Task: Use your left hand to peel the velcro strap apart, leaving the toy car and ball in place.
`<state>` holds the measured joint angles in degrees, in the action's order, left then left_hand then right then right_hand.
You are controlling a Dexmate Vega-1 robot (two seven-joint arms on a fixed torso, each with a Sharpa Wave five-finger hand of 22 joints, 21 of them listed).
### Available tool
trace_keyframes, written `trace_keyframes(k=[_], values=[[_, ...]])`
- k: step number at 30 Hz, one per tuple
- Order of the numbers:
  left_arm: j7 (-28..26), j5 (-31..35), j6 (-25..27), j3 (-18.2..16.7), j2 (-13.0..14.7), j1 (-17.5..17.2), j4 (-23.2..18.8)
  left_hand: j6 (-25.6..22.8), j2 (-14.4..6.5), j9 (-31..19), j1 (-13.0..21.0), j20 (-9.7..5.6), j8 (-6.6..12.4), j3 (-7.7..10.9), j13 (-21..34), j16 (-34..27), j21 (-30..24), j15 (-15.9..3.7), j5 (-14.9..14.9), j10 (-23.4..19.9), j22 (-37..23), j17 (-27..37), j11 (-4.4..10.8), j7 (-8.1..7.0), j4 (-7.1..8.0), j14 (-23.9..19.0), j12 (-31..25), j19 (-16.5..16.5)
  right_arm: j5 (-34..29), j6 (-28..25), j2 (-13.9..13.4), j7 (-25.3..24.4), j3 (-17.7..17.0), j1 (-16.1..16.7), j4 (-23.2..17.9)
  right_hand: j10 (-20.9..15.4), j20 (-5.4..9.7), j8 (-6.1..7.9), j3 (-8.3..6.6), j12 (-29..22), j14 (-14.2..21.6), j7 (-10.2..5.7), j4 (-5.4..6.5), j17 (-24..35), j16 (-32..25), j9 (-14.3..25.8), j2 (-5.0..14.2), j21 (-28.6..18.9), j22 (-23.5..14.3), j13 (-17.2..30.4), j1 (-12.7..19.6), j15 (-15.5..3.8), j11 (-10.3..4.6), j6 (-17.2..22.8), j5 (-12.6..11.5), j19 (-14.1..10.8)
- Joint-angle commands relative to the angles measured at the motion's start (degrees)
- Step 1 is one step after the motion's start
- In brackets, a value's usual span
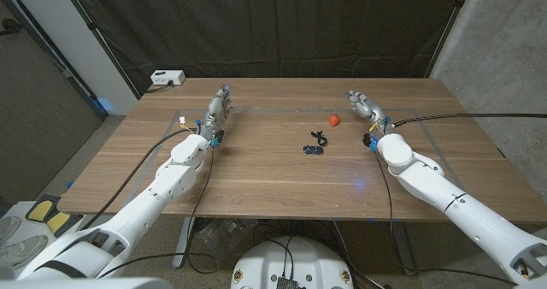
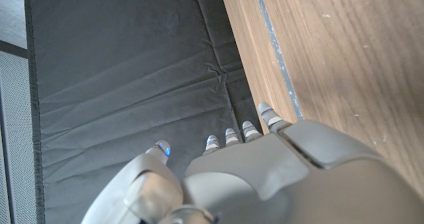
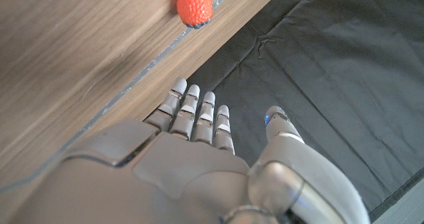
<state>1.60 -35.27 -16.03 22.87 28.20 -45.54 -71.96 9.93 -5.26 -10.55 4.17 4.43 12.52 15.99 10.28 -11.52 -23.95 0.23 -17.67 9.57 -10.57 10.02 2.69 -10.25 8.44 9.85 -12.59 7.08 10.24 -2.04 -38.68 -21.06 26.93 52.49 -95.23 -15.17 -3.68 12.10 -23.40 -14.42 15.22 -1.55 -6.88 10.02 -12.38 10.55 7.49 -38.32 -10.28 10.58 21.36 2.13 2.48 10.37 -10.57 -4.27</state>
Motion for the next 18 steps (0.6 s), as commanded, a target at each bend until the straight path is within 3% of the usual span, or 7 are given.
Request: trace_keyframes(k=[1, 4, 5, 8, 11, 18], values=[[0.2, 0.1, 0.9, 0.2, 1.2, -1.1, -2.3, 4.0, -0.6, -0.1, 0.1, 0.16, -0.08, -0.26, 0.2, 0.0, -0.2, 0.19, -0.5, 0.0, -0.1, 0.3, -0.05, -0.71, -0.1, 0.8, -0.2, -0.2, -10.5, -11.5, -2.7, -6.6, 1.3, 3.2, -9.8, -1.6, 0.15, 0.42, -0.42, -0.5, 1.6, 0.03, -0.69, 0.1, -0.2, 0.1, 0.01, 0.0, -0.2, 0.1, 1.2, -0.4, -0.33, 1.7, 0.0, -1.0], [0.2, 0.1, 1.2, 0.2, 1.4, -1.4, -2.9, 3.4, -0.5, -0.1, 0.4, 0.59, -0.12, -0.33, 0.3, 0.0, -0.1, 0.76, -0.6, -0.3, -0.1, 0.3, -1.03, -0.65, -0.25, 0.1, -0.1, -0.5, -12.4, -14.5, -3.5, -7.1, 1.5, 4.0, -12.3, -2.4, 0.08, 0.55, -0.65, -0.7, 2.4, -0.03, -0.85, 0.1, -0.3, 0.1, 0.04, 0.0, -0.2, 0.1, 1.5, -0.64, -0.27, 2.5, 0.0, -1.4], [0.2, 0.1, 1.3, 0.3, 1.5, -1.5, -3.1, 3.3, -0.4, -0.1, 0.5, 0.88, -0.17, -0.35, 0.3, 0.0, 0.0, 0.8, -0.6, -0.6, -0.1, 0.4, -0.28, -0.68, -0.29, 0.0, -0.1, -0.7, -13.3, -15.3, -3.7, -7.4, 1.7, 4.3, -12.9, -2.6, 0.05, 0.64, -0.74, -0.7, 2.7, 0.0, -0.9, 0.1, -0.3, 0.1, 0.06, 0.0, -0.2, 0.1, 1.5, -0.79, -0.32, 2.9, 0.0, -1.5], [0.2, 0.2, 1.5, 0.3, 1.7, -1.8, -3.7, 2.6, -0.5, -0.1, 0.6, 1.24, -0.06, -0.35, 0.3, -0.2, -0.1, 1.04, -0.6, -0.9, -0.1, 0.4, -1.09, -0.4, -0.31, -1.0, -0.2, -1.1, -15.2, -18.1, -4.5, -7.5, 2.0, 5.0, -15.3, -3.8, -0.01, 0.71, -1.05, -1.0, 4.2, -0.26, -1.03, 0.2, -0.5, 0.1, 0.1, 0.0, -0.2, 0.1, 1.8, -1.37, -0.58, 3.9, 0.0, -2.0], [0.0, 0.1, 1.8, 0.3, 1.7, -2.1, -4.3, 1.8, -0.6, -0.1, 0.8, 1.48, 0.02, -0.31, 0.3, -0.5, -0.2, 1.18, -0.6, -2.0, -0.1, 0.4, -0.52, -0.07, -0.33, -2.3, -0.4, -1.8, -17.4, -21.1, -5.1, -7.7, 2.6, 5.6, -17.5, -4.4, -0.06, 0.77, -1.21, -1.1, 4.7, -0.25, -1.1, 0.2, -0.5, 0.1, 0.14, -0.1, -0.3, 0.1, 2.0, -1.59, -0.4, 4.4, 0.0, -2.3], [-0.3, 0.2, 2.0, 0.5, 2.0, -2.9, -5.6, 1.0, -0.7, -0.2, 1.0, 1.76, 0.1, -0.25, 0.4, -0.5, -0.2, 1.52, -0.7, -2.9, -0.2, 0.4, -0.83, 0.05, -0.34, -3.2, -0.5, -2.3, -22.0, -28.9, -6.8, -6.1, 4.3, 6.1, -22.6, -5.5, -0.1, 0.9, -1.63, -1.3, 6.0, -0.33, -1.24, 0.3, -0.5, 0.1, 0.19, -0.1, -0.3, 0.1, 2.3, -2.45, -0.73, 5.8, 0.0, -2.9]])
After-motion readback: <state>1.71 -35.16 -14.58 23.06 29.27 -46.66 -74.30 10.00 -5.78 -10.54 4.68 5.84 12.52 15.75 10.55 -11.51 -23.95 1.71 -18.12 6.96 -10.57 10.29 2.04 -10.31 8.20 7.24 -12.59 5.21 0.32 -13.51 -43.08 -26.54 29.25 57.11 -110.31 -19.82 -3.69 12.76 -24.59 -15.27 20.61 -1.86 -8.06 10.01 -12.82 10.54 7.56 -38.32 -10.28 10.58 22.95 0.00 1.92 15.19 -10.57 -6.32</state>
